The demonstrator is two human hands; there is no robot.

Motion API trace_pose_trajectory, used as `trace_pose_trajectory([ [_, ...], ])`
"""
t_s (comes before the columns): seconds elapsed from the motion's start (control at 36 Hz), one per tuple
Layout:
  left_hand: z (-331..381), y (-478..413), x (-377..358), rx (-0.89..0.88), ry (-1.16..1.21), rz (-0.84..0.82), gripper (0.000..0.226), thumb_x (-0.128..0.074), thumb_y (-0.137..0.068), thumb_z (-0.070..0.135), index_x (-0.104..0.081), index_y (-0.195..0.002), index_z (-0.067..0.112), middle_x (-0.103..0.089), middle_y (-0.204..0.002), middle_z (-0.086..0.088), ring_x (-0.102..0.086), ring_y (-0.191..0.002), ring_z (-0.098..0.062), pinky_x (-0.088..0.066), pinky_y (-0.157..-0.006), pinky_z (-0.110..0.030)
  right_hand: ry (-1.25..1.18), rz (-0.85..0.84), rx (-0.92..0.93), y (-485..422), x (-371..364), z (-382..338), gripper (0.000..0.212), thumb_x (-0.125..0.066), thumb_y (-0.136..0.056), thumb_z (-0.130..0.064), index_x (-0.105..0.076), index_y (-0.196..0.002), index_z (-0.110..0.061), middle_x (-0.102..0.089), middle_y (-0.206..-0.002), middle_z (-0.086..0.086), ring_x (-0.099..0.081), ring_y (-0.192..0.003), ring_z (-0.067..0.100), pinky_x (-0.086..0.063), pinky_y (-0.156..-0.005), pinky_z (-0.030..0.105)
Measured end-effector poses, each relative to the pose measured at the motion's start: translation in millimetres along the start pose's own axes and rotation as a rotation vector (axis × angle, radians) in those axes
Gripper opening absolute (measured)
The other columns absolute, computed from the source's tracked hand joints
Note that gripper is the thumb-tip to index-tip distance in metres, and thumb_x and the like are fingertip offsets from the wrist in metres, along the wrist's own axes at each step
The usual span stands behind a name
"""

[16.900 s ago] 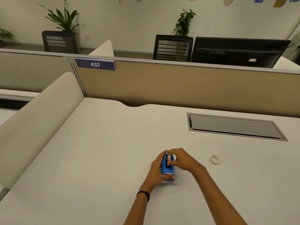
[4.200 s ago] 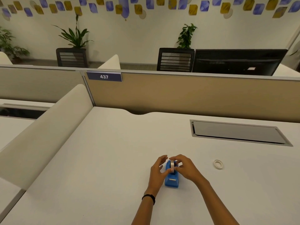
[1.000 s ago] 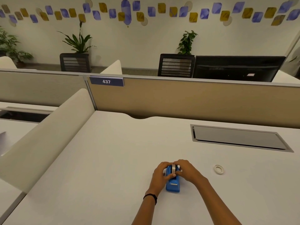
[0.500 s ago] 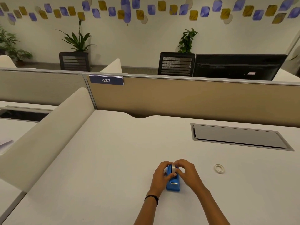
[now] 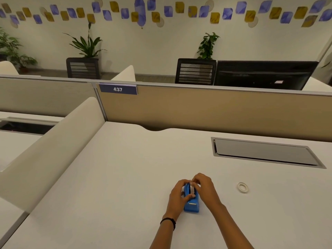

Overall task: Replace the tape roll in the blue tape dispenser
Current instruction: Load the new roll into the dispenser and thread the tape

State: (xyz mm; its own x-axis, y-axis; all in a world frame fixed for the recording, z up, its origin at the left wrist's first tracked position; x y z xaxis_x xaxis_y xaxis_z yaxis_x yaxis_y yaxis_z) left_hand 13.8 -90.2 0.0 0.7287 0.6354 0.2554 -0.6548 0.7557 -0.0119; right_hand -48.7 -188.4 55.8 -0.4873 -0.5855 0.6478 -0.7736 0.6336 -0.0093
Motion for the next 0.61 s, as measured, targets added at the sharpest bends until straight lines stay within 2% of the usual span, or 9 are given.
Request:
trace_pose_trajectory([
  [0.11, 0.8, 0.5, -0.9, 0.003, 0.005, -0.001, 0.038, -0.07, -0.081, 0.023, -0.05, -0.111, 0.032, -0.057, -0.115, 0.012, -0.054, -0.108, -0.005, -0.045, -0.086, -0.006, -0.015, 0.027, 0.0, 1.3, -0.9, 1.4, 0.009, -0.059, -0.086, -0.01, -0.062, -0.084, -0.001, -0.064, -0.088, 0.018, -0.054, -0.071, 0.016, -0.041, -0.063, 0.01],
  [0.22, 1.7, 0.3, -0.9, 0.002, 0.004, -0.002, 0.038, -0.071, -0.08, 0.022, -0.05, -0.111, 0.03, -0.057, -0.114, 0.011, -0.055, -0.109, -0.009, -0.047, -0.087, -0.011, -0.015, 0.011, -0.015, 4.6, -5.1, 3.2, 0.008, -0.054, -0.089, -0.012, -0.058, -0.087, -0.004, -0.056, -0.083, 0.01, -0.053, -0.073, 0.018, -0.044, -0.068, 0.019],
  [0.28, 2.7, 0.6, -0.8, -0.001, 0.003, -0.004, 0.038, -0.071, -0.08, 0.022, -0.05, -0.11, 0.031, -0.057, -0.114, 0.01, -0.055, -0.109, -0.009, -0.047, -0.089, -0.014, -0.021, -0.036, -0.022, 6.7, -10.8, 4.7, 0.005, -0.05, -0.092, -0.013, -0.052, -0.089, -0.009, -0.05, -0.085, 0.003, -0.051, -0.076, 0.017, -0.041, -0.066, 0.012],
  [0.33, 3.3, 1.0, -1.0, -0.003, 0.004, -0.009, 0.038, -0.071, -0.08, 0.022, -0.05, -0.111, 0.03, -0.058, -0.115, 0.008, -0.055, -0.109, -0.01, -0.047, -0.091, -0.017, -0.004, -0.089, -0.018, 9.2, -17.5, 7.6, 0.004, -0.046, -0.093, -0.011, -0.047, -0.097, -0.011, -0.045, -0.09, -0.001, -0.047, -0.079, 0.014, -0.038, -0.065, 0.007],
  [0.42, 3.1, 1.1, -0.9, 0.0, 0.01, -0.008, 0.038, -0.07, -0.081, 0.023, -0.051, -0.112, 0.027, -0.058, -0.117, 0.006, -0.055, -0.11, -0.012, -0.047, -0.092, -0.018, 0.06, -0.096, 0.004, 9.2, -18.6, 10.3, 0.007, -0.043, -0.094, -0.009, -0.038, -0.094, -0.014, -0.042, -0.081, -0.009, -0.044, -0.072, 0.003, -0.039, -0.07, 0.012],
  [0.5, 3.5, 1.0, -0.5, 0.001, 0.006, -0.004, 0.038, -0.071, -0.08, 0.023, -0.05, -0.11, 0.033, -0.057, -0.113, 0.012, -0.055, -0.108, -0.008, -0.047, -0.088, -0.013, 0.068, -0.043, -0.028, 4.9, -10.7, 8.6, 0.01, -0.045, -0.093, -0.007, -0.046, -0.084, -0.011, -0.044, -0.077, -0.002, -0.045, -0.068, 0.009, -0.04, -0.067, 0.014],
  [0.58, 3.3, 0.5, -0.7, 0.002, 0.009, -0.001, 0.038, -0.071, -0.08, 0.022, -0.049, -0.108, 0.036, -0.057, -0.111, 0.014, -0.055, -0.107, -0.006, -0.046, -0.088, -0.01, 0.008, 0.016, -0.047, 4.7, -2.9, 6.6, 0.009, -0.049, -0.091, -0.004, -0.055, -0.092, 0.002, -0.051, -0.084, 0.007, -0.05, -0.076, 0.019, -0.048, -0.077, 0.026],
  [0.61, 3.1, 0.7, -0.9, 0.003, 0.011, -0.001, 0.038, -0.071, -0.08, 0.022, -0.049, -0.108, 0.036, -0.056, -0.112, 0.015, -0.054, -0.107, -0.005, -0.046, -0.087, -0.009, -0.009, 0.019, -0.035, 5.4, -1.4, 5.0, 0.008, -0.053, -0.089, -0.006, -0.057, -0.09, 0.0, -0.056, -0.083, 0.011, -0.053, -0.076, 0.02, -0.048, -0.073, 0.021],
])
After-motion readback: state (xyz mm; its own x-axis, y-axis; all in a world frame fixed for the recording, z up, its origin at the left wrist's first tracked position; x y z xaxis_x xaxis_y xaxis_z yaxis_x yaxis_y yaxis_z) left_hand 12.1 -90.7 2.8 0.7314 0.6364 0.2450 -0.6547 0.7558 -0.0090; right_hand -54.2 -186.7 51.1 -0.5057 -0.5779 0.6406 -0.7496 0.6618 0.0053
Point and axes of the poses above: each hand's wrist, its own y-axis away from the middle knuckle, its own x-axis out of the back of the hand, z = x × y, the point moved 6 cm from there along -y, towards the middle knuckle
